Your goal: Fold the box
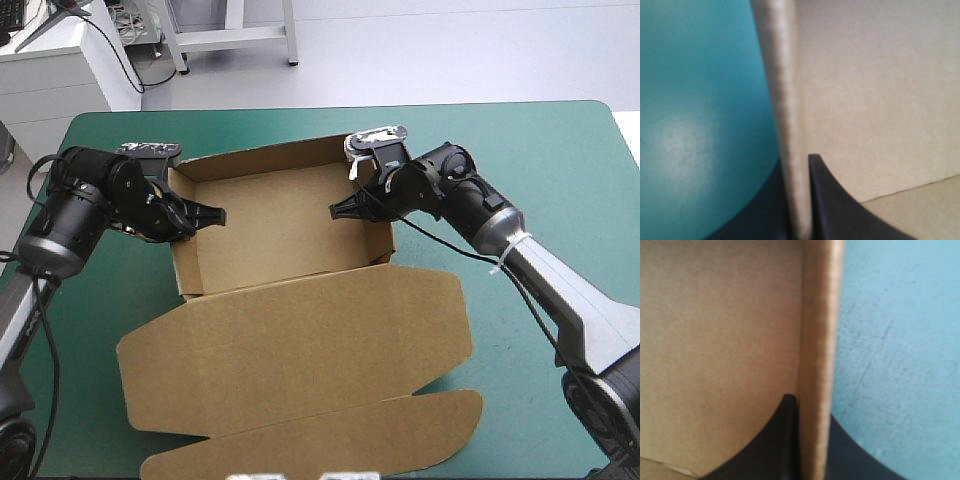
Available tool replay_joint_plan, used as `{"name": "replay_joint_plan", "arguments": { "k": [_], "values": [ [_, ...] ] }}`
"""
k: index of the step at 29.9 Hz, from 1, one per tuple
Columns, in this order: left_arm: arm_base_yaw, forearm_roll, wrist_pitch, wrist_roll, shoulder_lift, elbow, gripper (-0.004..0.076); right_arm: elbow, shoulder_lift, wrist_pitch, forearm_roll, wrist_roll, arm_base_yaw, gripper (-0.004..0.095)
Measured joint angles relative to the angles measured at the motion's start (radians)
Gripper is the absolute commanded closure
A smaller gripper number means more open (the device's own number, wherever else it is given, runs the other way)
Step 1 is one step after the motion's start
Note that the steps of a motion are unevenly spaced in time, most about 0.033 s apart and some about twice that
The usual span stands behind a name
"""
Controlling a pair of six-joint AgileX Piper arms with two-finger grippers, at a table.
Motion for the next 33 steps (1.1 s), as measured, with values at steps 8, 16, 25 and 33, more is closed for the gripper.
{"name": "replay_joint_plan", "arguments": {
  "k": [8, 16, 25, 33],
  "values": [
    [-0.069, -0.075, -0.041, 0.008, 0.194, -0.143, 0.0732, -0.030, 0.008, 0.174, -0.029, 0.023, -0.121, 0.0908],
    [-0.140, -0.074, -0.046, 0.009, 0.403, -0.261, 0.0732, 0.004, 0.069, 0.255, -0.042, 0.024, -0.177, 0.0908],
    [-0.146, -0.099, -0.034, 0.110, 0.516, -0.282, 0.0732, 0.031, 0.163, 0.278, -0.003, 0.029, -0.185, 0.0908],
    [-0.145, -0.102, -0.030, 0.124, 0.517, -0.284, 0.0672, 0.031, 0.167, 0.279, -0.014, 0.030, -0.186, 0.0872]
  ]
}}
